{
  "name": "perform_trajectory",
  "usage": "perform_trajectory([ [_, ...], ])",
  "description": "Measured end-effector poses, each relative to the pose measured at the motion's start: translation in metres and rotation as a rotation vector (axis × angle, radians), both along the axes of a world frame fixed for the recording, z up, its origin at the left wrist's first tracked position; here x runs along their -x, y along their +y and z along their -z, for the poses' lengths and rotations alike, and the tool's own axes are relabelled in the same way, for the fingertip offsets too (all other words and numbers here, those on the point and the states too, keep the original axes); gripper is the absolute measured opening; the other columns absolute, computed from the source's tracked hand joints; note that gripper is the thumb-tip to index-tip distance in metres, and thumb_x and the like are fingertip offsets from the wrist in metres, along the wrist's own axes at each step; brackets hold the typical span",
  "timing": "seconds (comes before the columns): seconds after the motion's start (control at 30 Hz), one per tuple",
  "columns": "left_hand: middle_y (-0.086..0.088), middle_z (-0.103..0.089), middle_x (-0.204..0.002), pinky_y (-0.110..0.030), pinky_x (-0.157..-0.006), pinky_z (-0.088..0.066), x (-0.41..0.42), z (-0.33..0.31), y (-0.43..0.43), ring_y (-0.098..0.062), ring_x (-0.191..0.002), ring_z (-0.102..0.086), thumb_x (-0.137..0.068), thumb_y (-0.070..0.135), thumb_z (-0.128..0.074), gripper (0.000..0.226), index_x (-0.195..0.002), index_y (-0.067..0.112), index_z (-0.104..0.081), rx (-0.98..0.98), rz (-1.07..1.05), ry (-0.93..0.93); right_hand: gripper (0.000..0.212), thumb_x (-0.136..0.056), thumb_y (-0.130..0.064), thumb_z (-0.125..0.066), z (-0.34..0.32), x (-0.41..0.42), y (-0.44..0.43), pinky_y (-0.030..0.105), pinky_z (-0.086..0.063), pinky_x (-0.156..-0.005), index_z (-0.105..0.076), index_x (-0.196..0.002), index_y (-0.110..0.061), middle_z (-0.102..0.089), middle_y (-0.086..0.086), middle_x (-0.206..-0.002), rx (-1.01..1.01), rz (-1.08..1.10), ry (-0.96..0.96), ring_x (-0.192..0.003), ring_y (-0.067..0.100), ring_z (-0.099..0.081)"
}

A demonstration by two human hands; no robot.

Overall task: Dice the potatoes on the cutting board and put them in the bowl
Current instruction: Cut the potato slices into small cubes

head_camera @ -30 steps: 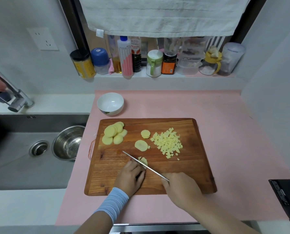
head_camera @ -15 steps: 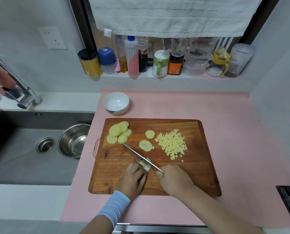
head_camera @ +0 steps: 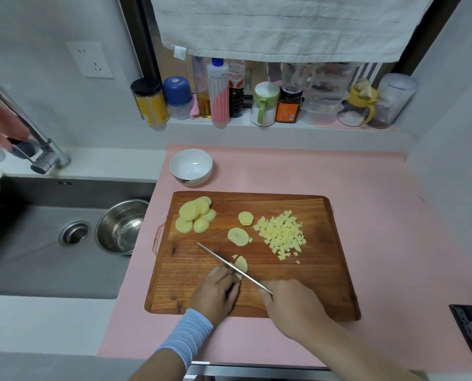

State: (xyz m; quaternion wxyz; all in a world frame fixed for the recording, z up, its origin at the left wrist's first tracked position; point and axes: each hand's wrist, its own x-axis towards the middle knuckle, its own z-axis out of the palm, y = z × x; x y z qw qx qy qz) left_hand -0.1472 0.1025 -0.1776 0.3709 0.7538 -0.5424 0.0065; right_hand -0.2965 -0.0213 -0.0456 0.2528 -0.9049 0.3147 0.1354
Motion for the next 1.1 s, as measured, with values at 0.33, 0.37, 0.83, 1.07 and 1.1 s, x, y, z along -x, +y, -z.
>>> perform_trajectory([
  [0.33,0.003,-0.061,-0.088,-0.024,-0.079,-0.051,-0.002,0.005,0.001,-0.014,-0.087,-0.057,-0.085,0.008,-0.073,0.005,-0.082,0.011,-0.07,0.003,-0.019,0.016,0.041,-0.103,-0.038,-0.049,0.017,-0.018,-0.009,0.027,-0.033,-0.05,-0.045,-0.064,-0.025,-0.053,-0.009,-0.067,-0.098,0.051,0.077,-0.06,0.012,-0.05],
  [0.37,0.003,-0.061,-0.088,-0.025,-0.08,-0.051,-0.003,0.004,0.001,-0.014,-0.087,-0.057,-0.086,0.008,-0.072,0.005,-0.082,0.011,-0.069,-0.001,-0.017,0.017,0.04,-0.102,-0.038,-0.049,0.016,-0.024,-0.01,0.027,-0.032,-0.05,-0.045,-0.065,-0.024,-0.054,-0.008,-0.067,-0.106,0.051,0.071,-0.06,0.012,-0.05],
  [0.83,0.008,-0.057,-0.074,-0.022,-0.073,-0.041,-0.01,0.004,-0.009,-0.011,-0.077,-0.047,-0.076,0.031,-0.083,0.024,-0.07,0.02,-0.063,-0.109,-0.202,0.092,0.045,-0.103,-0.044,-0.048,0.003,-0.01,-0.043,0.029,-0.035,-0.057,-0.045,-0.064,-0.022,-0.053,-0.005,-0.063,-0.208,0.096,-0.099,-0.059,0.013,-0.049],
  [1.07,0.006,-0.062,-0.086,-0.033,-0.08,-0.047,-0.042,-0.03,-0.002,-0.014,-0.084,-0.056,-0.087,0.022,-0.05,0.011,-0.084,0.022,-0.061,-0.031,-0.439,0.312,0.034,-0.103,-0.048,-0.046,-0.002,0.011,-0.064,0.021,-0.046,-0.058,-0.062,-0.134,-0.046,-0.073,-0.015,-0.088,0.27,-0.139,-0.172,-0.074,0.008,-0.065],
  [1.1,0.006,-0.063,-0.086,-0.032,-0.079,-0.045,-0.051,-0.042,0.0,-0.013,-0.084,-0.057,-0.084,0.018,-0.049,0.012,-0.083,0.023,-0.059,0.033,-0.549,0.4,0.034,-0.102,-0.048,-0.05,0.002,0.014,-0.068,0.022,-0.044,-0.055,-0.06,-0.134,-0.048,-0.072,-0.014,-0.084,0.369,-0.196,-0.173,-0.071,0.008,-0.065],
])
